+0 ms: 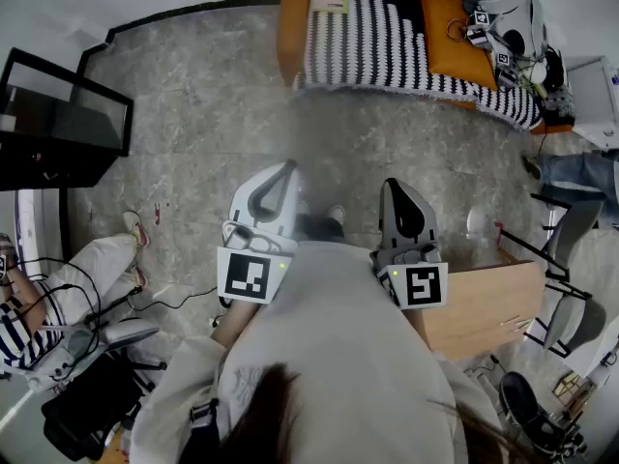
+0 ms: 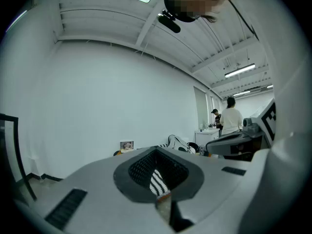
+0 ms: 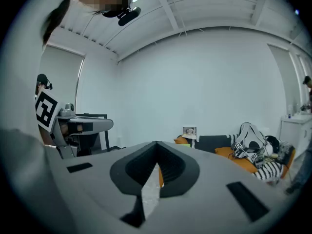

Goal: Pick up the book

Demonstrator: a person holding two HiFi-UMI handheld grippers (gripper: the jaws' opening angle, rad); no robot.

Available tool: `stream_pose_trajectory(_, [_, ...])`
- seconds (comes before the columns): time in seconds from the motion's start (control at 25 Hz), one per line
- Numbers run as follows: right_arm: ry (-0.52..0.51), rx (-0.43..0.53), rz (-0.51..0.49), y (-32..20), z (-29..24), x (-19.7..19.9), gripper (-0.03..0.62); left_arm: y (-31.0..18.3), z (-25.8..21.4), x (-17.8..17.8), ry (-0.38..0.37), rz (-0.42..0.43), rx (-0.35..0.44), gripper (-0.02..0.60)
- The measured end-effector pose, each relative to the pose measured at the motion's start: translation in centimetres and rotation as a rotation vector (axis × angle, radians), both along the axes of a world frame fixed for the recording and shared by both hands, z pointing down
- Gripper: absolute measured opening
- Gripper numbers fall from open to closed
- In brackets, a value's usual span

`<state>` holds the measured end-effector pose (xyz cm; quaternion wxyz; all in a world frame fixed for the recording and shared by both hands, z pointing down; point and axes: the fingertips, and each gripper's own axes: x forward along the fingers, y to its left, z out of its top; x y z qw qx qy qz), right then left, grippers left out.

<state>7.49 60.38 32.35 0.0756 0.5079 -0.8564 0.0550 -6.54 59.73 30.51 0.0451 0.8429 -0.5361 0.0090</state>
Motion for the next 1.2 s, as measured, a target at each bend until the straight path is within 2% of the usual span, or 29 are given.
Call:
stream_pose_trajectory(0.44, [0.007,0.006,-0.016,0.4,0.3,4.5,0.015,0.2,-0.3,4.0,0.001,-0.011,0.023,0.009])
stream_pose_trajectory(0.76, [-0.024,-0.017,-0.072,0.1,1.1,6.5,0.015,-0.1,0.7,7.2,-0.022,-0.003,-0.007,0.009])
stream_pose_trajectory(0.92, [-0.083,-0.038,-0.171,-0.3,1.6,5.9,0.015,-1.2,0.9,7.0,-0.014,-0.004,-0.025,0.009])
stream_pose_trajectory(1.04, [-0.108,-0.061,-0.169,-2.1,2.2,5.6,0.017,-3.2,1.3,6.5,0.001,-0.012,-0.034,0.009])
stream_pose_trajectory(1.2, [-0.089,-0.058,-0.123,-6.0,2.6,4.7,0.015,-7.5,1.6,5.6,0.046,0.006,-0.028,0.009])
